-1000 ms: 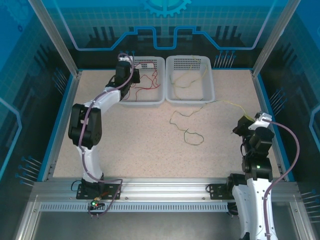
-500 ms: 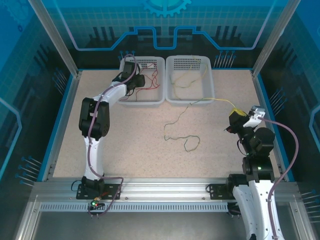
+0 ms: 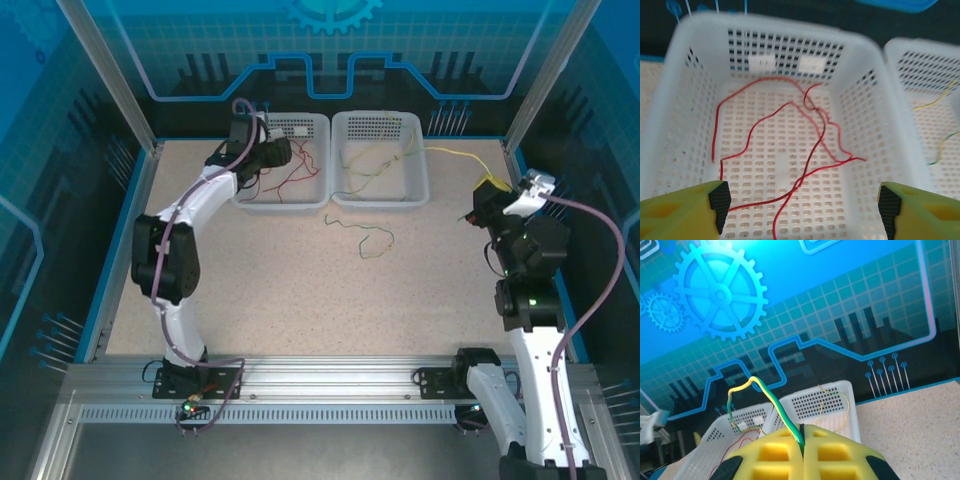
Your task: Untangle the cables
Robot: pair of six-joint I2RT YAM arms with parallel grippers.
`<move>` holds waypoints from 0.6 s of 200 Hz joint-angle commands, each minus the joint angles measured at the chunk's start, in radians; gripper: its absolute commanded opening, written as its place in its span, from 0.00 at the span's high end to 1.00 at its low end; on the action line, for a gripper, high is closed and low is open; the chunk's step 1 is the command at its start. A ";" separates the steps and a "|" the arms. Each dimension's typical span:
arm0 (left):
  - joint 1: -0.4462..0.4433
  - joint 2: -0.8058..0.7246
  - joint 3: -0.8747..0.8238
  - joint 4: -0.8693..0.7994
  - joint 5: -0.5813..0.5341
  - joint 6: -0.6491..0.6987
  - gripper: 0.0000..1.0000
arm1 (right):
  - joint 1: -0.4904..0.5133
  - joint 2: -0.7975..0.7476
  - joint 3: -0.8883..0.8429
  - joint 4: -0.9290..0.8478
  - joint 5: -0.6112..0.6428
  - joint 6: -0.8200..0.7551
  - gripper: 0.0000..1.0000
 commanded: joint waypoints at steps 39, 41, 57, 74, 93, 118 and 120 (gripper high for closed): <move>-0.104 -0.376 -0.295 0.126 0.003 -0.050 0.21 | 0.021 0.185 0.178 0.132 0.088 0.010 1.00; -0.111 -0.391 -0.310 0.136 0.001 -0.053 0.21 | 0.021 0.193 0.184 0.134 0.088 0.010 1.00; -0.160 -0.507 -0.428 0.203 -0.007 -0.079 0.22 | 0.023 0.254 0.237 0.155 0.103 0.006 1.00; -0.222 -0.616 -0.528 0.238 -0.030 -0.105 0.22 | 0.038 0.316 0.276 0.181 0.166 -0.023 1.00; -0.307 -0.716 -0.616 0.239 -0.095 -0.093 0.22 | 0.047 0.398 0.302 0.228 0.217 -0.055 1.00; -0.418 -0.851 -0.738 0.245 -0.237 -0.055 0.22 | 0.078 0.519 0.358 0.269 0.294 -0.139 1.00; -0.424 -0.859 -0.749 0.245 -0.248 -0.056 0.22 | 0.081 0.526 0.364 0.269 0.298 -0.145 1.00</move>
